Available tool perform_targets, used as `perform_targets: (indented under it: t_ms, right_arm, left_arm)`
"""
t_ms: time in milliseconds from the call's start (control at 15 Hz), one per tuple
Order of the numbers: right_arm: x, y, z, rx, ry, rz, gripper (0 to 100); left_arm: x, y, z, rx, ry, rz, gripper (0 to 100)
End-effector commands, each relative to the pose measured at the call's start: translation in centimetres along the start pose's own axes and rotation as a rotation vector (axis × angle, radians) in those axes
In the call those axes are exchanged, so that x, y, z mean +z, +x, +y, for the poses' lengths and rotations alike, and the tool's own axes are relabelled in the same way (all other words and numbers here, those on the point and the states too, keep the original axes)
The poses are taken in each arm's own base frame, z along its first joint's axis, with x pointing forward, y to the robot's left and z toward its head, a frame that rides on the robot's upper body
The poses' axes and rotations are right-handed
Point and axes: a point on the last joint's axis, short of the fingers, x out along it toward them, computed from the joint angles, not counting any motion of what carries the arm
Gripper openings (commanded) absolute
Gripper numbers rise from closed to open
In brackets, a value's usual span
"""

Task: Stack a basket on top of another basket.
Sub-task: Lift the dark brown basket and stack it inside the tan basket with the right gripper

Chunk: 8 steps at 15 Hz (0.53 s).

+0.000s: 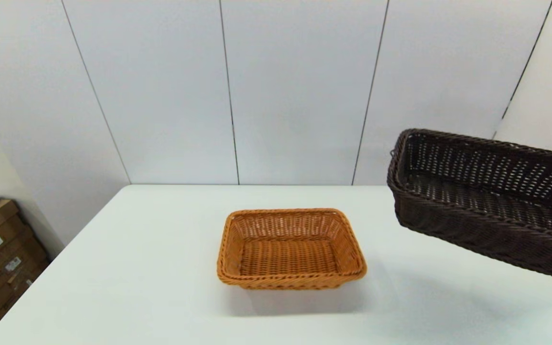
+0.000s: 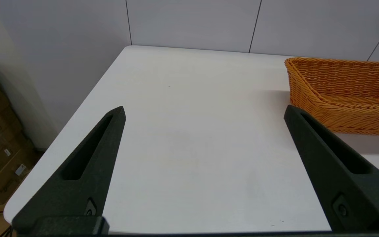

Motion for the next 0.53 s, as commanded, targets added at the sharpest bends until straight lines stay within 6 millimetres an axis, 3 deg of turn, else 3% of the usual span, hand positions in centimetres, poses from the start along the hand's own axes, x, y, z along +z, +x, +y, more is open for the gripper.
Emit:
perform_targets:
  t_ms: [67, 533]
  right_arm:
    - [-2.3, -3.2, 5.0, 0.116, -0.139, 0.009, 0]
    - [-4.3, -2.7, 14.5, 0.309, -0.308, 0.108, 0]
  left_arm:
    - [0.0, 0.0, 0.0, 0.001, -0.001, 0.001, 100]
    - [0.0, 0.0, 0.0, 0.001, -0.001, 0.001, 100]
